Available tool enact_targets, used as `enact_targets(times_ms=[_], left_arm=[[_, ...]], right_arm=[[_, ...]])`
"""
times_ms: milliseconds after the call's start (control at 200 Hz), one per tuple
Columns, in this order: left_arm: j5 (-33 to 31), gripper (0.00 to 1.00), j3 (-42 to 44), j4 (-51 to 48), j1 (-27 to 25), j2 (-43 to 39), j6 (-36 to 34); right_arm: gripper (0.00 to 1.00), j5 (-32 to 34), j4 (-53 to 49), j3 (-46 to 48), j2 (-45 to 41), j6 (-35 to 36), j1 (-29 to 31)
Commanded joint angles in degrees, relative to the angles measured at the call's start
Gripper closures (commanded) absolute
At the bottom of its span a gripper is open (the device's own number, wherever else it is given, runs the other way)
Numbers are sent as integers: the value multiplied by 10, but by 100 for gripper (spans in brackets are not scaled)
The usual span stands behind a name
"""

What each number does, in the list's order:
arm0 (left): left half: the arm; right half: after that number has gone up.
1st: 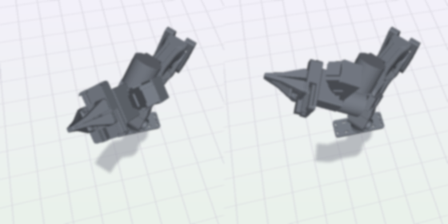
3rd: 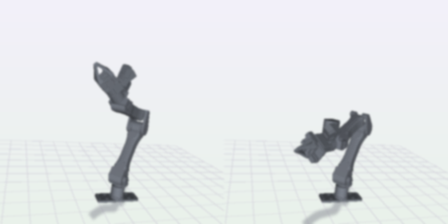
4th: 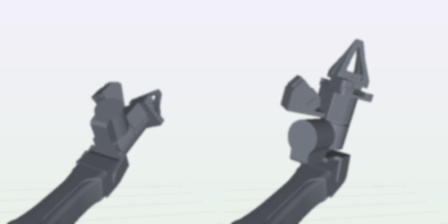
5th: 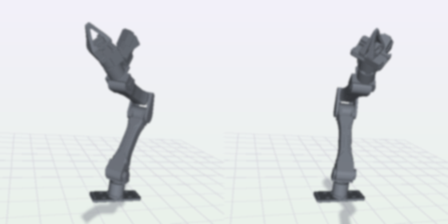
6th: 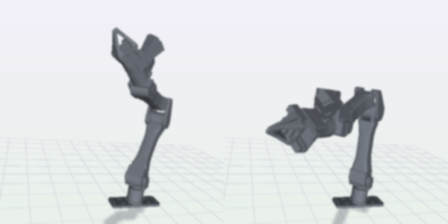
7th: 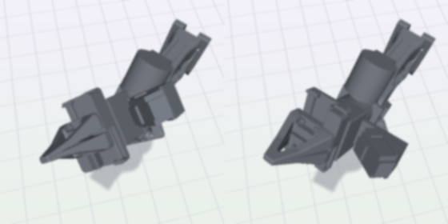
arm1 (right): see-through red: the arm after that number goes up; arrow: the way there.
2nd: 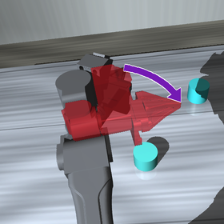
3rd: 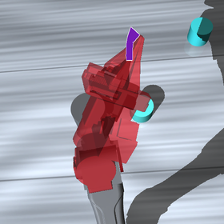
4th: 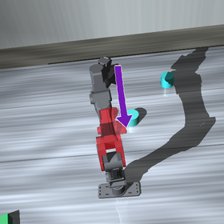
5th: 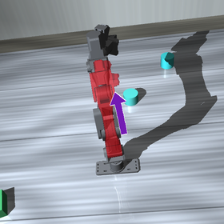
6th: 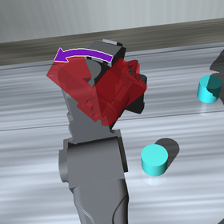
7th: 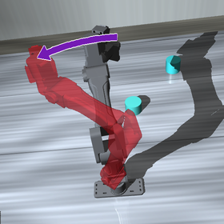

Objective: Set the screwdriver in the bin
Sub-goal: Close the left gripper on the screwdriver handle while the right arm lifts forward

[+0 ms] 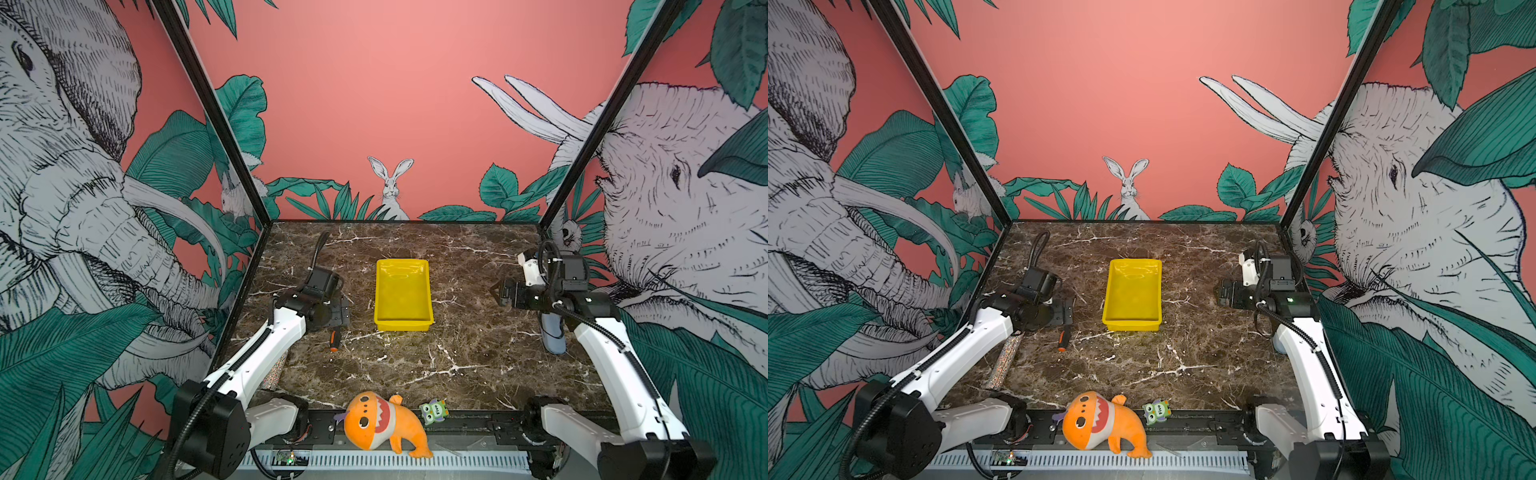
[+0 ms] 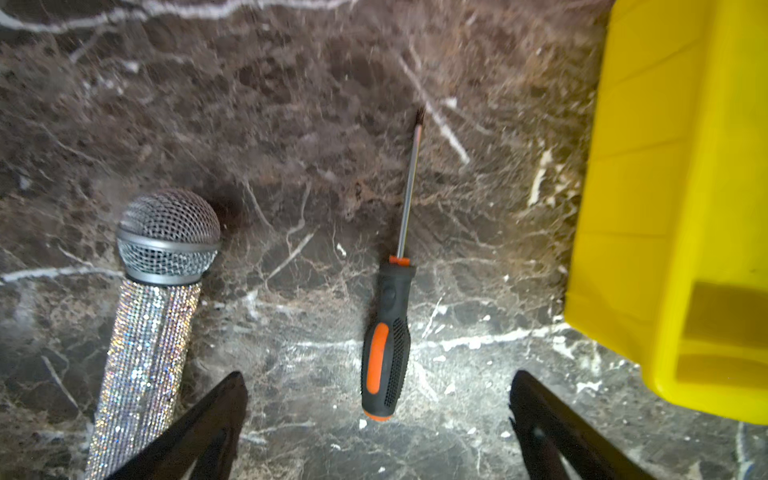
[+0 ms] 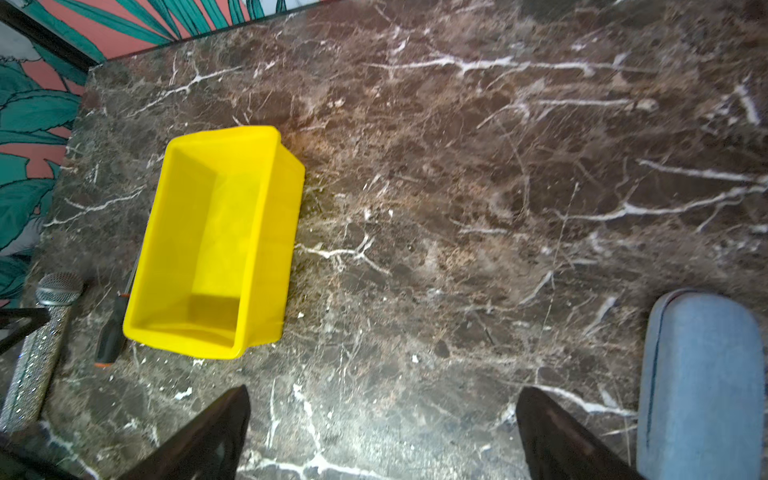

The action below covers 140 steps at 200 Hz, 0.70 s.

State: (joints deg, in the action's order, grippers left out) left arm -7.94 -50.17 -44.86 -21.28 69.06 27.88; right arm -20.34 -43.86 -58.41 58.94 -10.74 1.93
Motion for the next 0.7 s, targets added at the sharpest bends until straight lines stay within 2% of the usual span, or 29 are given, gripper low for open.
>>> enact_targets(times_ms=[0,175,340,550,695], left_arm=[[23,6,12,-34,-1,22,12],[57,9,22,-7,-2,65,3],[63,10,31,9,-5,95,3],[64,23,34,28,-6,131,2],[61,24,30,40,-7,156,-1]], right_arm=[[0,-36,-43,16,-35,-4,-3],[0,-44,-46,58,-90,-32,-4],[1,-37,-60,92,-125,-32,-4],[0,-23,-57,108,-137,-31,-6],[0,-13,-47,117,-146,-38,-5]])
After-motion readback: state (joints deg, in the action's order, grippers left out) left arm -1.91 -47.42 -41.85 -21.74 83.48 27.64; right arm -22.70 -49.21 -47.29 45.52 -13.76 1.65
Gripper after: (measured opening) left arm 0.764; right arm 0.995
